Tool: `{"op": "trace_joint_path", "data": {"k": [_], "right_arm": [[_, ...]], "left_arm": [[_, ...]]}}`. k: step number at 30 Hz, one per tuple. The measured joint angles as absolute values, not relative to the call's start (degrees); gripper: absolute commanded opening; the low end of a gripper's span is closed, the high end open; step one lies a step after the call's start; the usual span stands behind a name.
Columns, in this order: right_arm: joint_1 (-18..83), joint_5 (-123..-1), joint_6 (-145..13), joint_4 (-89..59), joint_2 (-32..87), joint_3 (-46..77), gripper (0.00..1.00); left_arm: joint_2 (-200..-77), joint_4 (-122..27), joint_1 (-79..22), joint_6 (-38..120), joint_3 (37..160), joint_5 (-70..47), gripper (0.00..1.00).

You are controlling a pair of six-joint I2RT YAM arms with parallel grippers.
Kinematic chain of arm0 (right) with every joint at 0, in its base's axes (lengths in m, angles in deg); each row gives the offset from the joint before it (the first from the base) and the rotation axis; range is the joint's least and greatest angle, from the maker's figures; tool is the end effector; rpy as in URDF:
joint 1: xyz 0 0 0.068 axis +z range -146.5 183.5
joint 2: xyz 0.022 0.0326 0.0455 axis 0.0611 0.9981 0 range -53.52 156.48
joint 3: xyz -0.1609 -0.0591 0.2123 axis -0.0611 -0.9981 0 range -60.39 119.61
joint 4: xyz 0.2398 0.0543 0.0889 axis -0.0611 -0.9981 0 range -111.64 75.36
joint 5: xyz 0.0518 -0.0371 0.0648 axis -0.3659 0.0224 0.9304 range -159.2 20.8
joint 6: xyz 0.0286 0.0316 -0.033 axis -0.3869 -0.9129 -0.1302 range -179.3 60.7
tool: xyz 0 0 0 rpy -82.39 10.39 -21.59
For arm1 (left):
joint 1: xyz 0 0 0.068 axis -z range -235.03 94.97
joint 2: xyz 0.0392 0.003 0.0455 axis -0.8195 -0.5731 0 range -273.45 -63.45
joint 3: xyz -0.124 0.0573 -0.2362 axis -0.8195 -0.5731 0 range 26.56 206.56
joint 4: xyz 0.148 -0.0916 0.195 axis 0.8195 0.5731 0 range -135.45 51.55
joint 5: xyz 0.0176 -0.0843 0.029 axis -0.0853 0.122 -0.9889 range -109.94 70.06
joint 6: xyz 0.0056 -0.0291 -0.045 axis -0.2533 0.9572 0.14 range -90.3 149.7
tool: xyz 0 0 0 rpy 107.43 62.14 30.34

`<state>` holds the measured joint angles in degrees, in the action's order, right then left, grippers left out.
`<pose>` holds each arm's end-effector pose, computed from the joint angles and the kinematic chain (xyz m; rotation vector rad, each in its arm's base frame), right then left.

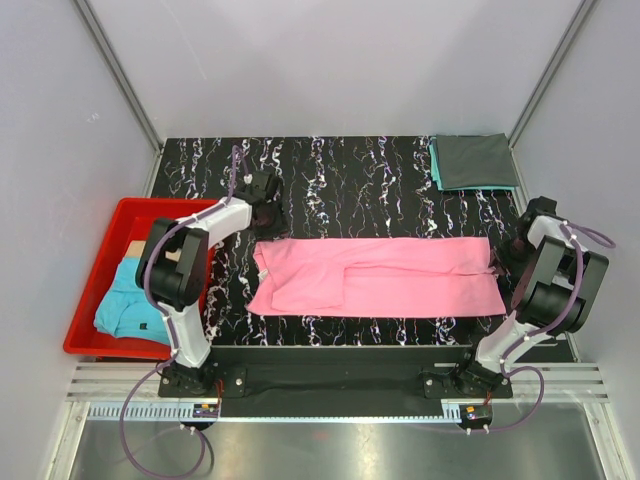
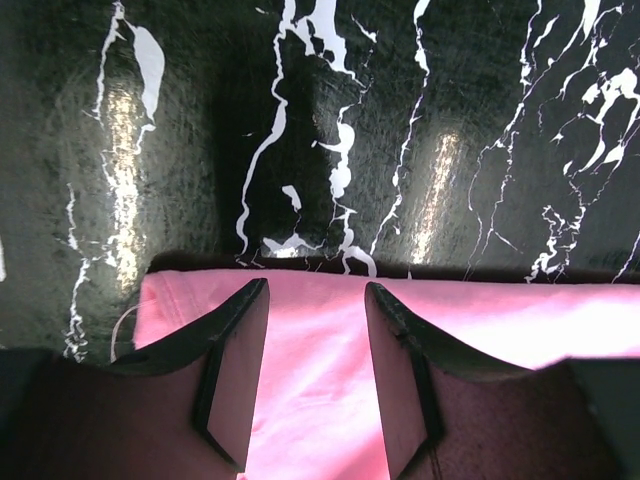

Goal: Fold and stack the t-shirts
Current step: Fold the tshirt

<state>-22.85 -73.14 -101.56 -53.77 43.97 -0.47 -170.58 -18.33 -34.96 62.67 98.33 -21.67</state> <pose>0.2770 -0.1399 0.1669 1.6452 2.3906 -0.0521 0.3599 -0.1304 0.1759 -0.3117 2.6689 -0.2573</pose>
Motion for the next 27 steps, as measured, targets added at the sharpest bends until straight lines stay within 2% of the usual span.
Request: {"op": "trace_joint_path", "data": {"k": [11,12,13,14,27], "right_arm": [[-22.85,-73.58,-101.45,-54.34,43.95,1.19,0.3],[-22.85,-73.8,-101.34,-54.34,43.97,1.19,0.28],[-22.85,-74.02,-101.21,-54.34,43.97,1.19,0.2],[-22.85,-74.21,-100.93,-54.28,43.97,1.15,0.0],[-22.83,-79.24,-98.04,-50.95,42.16,-1.78,0.0]], "left_arm": [[-172.39,-24.41,-34.96,65.27,96.56,-19.05,0.48],[-172.48,-24.87,-34.96,65.4,96.56,-18.77,0.48],[-172.72,-25.42,-34.96,65.6,96.56,-18.57,0.48],[-172.83,-25.96,-34.96,65.71,96.56,-18.37,0.48],[-175.8,-26.01,-34.94,65.8,100.36,-19.6,0.48]]}}
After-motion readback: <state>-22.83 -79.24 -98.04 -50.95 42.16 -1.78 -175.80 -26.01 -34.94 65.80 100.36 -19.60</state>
